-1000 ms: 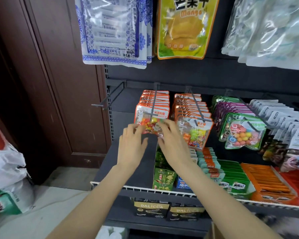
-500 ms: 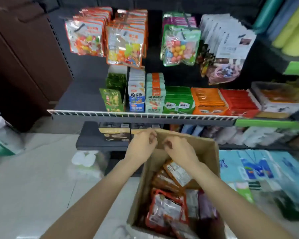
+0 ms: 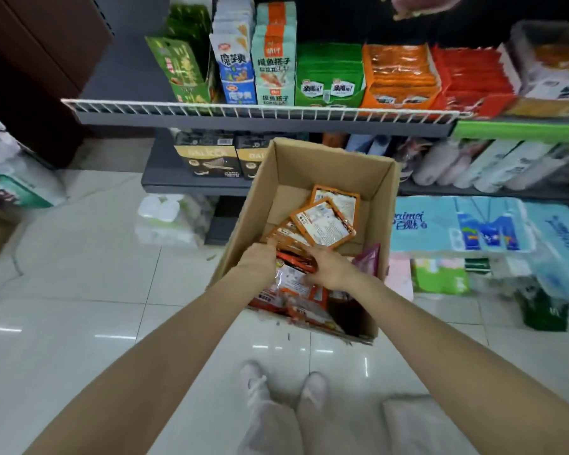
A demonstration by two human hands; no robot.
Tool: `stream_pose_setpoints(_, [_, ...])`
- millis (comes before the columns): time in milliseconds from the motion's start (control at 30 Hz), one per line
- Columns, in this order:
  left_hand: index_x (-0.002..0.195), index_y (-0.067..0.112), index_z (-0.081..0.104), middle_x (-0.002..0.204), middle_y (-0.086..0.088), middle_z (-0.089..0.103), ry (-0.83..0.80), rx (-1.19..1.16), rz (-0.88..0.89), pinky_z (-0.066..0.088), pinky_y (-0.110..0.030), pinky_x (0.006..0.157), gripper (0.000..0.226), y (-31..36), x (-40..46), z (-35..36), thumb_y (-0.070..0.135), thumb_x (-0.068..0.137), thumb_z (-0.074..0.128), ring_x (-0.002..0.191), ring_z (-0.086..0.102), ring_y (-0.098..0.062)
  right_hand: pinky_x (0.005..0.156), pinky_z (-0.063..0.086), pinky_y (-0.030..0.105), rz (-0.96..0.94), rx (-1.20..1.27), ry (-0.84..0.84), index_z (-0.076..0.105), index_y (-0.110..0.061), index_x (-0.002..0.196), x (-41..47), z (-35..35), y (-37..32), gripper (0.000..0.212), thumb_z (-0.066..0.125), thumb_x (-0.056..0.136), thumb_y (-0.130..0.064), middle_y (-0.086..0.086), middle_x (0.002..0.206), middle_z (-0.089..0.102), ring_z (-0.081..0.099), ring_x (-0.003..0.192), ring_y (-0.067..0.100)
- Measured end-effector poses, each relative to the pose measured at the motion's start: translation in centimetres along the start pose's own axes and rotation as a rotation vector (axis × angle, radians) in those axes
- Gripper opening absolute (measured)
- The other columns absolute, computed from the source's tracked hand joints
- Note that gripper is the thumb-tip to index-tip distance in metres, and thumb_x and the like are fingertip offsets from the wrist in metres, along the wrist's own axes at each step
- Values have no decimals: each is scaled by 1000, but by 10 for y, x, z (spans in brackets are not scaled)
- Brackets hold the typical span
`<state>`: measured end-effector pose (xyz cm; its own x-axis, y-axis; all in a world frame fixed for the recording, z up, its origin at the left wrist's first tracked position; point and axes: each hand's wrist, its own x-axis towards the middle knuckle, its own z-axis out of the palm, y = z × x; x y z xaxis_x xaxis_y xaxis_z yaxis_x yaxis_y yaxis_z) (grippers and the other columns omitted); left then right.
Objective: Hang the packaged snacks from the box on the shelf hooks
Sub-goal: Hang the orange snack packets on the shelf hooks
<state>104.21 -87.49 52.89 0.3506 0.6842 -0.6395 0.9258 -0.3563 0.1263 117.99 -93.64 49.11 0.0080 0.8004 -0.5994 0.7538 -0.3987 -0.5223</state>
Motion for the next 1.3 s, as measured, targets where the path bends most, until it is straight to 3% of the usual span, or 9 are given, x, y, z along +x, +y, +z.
stream_pose_setpoints(333, [134,23,43,99,-12,63,234,-390,179,49,-28,78,51,-24,-10,-31,4,88,53,93,62,-26,91,42,30,-33,96,16,47,-13,130,-29,-23,-3,53,58,89,-43,5,131,54,51,117,21])
stream_pose_setpoints(467, [105,15,64,97,-13,65,308,-652,122,52,-13,55,24,-38,-22,-33,1,91,51,76,63,-20,93,42,31,44,124,-97,43,-19,133,-38,-14,-6,71,52,81,-66,-4,127,50,48,121,17])
stream_pose_setpoints(567, [94,3,67,103,-17,66,265,-896,37,56,-19,67,16,-45,-26,-27,0,93,51,82,64,-17,100,39,31,31,98,-204,34,-24,142,-41,-3,-17,88,56,72,-73,-5,140,44,45,125,17])
stream_pose_setpoints(667, [111,-5,62,91,-14,68,169,-1024,49,55,-15,72,22,-47,-33,-25,0,94,50,73,66,-7,95,44,30,43,-19,-225,45,-20,131,-39,6,-26,71,66,75,-58,-2,126,56,54,109,17])
stream_pose_setpoints(767, [113,2,64,89,-8,68,206,-833,119,51,-22,88,27,-50,-39,-25,2,86,63,80,63,-8,86,49,32,64,-76,-143,57,-11,112,-38,11,-31,47,72,78,-38,5,108,63,59,96,21])
stream_pose_setpoints(900, [90,9,74,84,-3,65,436,-480,157,51,-27,79,16,-54,-48,-30,18,78,75,70,58,-9,70,44,27,86,-135,-100,56,-8,100,-43,9,-38,17,63,87,-15,7,96,59,53,83,19])
stream_pose_setpoints(1033, [86,8,72,100,-8,56,598,-268,216,43,-31,82,12,-55,-55,-46,20,83,70,91,55,-20,76,47,28,104,-192,118,61,-5,116,-48,-25,-39,27,55,90,-5,12,114,62,60,101,25])
stream_pose_setpoints(1133, [89,8,67,90,-13,66,611,-250,176,48,-36,75,14,-53,-58,-60,21,91,61,89,60,-32,83,46,27,8,-183,284,65,-9,116,-62,-66,-46,29,57,89,-3,14,126,59,60,106,26])
stream_pose_setpoints(1300, [96,14,70,87,-14,69,795,-212,183,53,-42,72,15,-40,-71,-91,19,91,57,85,63,-34,51,33,6,-288,-208,332,72,-14,101,-84,-112,-84,20,59,88,-6,-3,85,66,51,56,-6])
